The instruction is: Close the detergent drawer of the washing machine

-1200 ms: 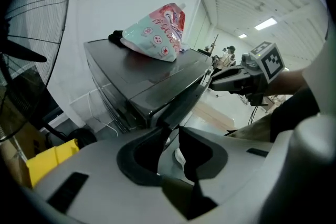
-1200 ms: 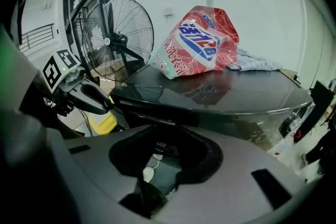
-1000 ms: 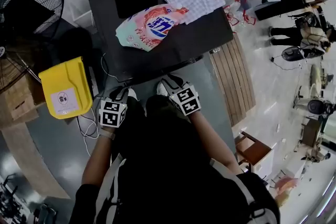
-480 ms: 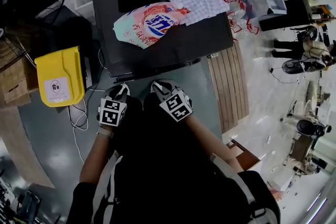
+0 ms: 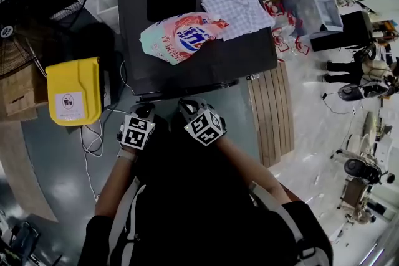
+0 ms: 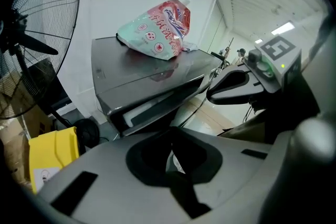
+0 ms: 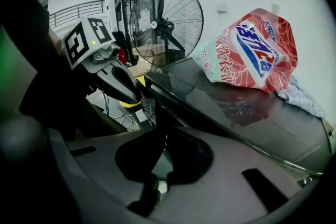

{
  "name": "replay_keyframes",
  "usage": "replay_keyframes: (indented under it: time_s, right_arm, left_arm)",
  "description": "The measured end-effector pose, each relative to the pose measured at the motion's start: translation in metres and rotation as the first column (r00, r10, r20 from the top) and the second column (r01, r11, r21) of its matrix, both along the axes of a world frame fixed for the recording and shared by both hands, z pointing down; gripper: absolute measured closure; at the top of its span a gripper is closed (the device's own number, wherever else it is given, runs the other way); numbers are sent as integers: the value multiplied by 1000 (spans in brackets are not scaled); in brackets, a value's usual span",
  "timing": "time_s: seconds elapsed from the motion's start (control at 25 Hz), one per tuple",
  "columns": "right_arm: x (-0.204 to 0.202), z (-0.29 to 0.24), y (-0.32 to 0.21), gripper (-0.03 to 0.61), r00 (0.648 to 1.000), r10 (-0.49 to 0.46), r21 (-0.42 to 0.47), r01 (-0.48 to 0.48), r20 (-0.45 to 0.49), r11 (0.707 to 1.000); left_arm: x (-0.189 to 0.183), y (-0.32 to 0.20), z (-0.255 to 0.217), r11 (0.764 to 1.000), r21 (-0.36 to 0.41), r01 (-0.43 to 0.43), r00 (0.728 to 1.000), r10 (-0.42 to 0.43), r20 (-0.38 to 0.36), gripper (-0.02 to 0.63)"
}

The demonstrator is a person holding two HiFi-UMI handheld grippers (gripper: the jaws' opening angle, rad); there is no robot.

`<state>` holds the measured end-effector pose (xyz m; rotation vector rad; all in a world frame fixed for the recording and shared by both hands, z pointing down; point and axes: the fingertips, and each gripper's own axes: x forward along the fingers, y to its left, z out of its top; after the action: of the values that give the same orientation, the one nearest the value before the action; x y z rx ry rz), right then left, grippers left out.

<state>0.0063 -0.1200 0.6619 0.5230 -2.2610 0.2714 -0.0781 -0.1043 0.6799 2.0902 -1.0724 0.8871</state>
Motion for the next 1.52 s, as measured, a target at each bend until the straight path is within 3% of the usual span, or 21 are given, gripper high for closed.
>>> replay_keyframes:
  time_s: [0.24,0.6,1.12,1.32,1.52]
  right_arm:
    - [-2,0,-1,561,999,-25,25,25,-21,999]
    - [4,0,-17,562,998,65,42,-64,-23,997]
    - [1,6,-19,563,998,30,30,-29,-46,999]
    - [3,8,-32,563,996,74,20,-74,-47,997]
    - [0,14,-30,563,996,59,-10,-59,-63,998]
  left_arm:
    - [1,-1,1,1000,-10,-7,1000,7,17,603]
    - [-6,-11,2,1000,20,-11,999,10,32,603]
    - [-4,-12,12,998,-51,-46,999,46,8,603]
    - [-11,-25,11,999,-32,-28,999,29,26,604]
    - [-10,-25,12,997,-57,-50,999,50,7,603]
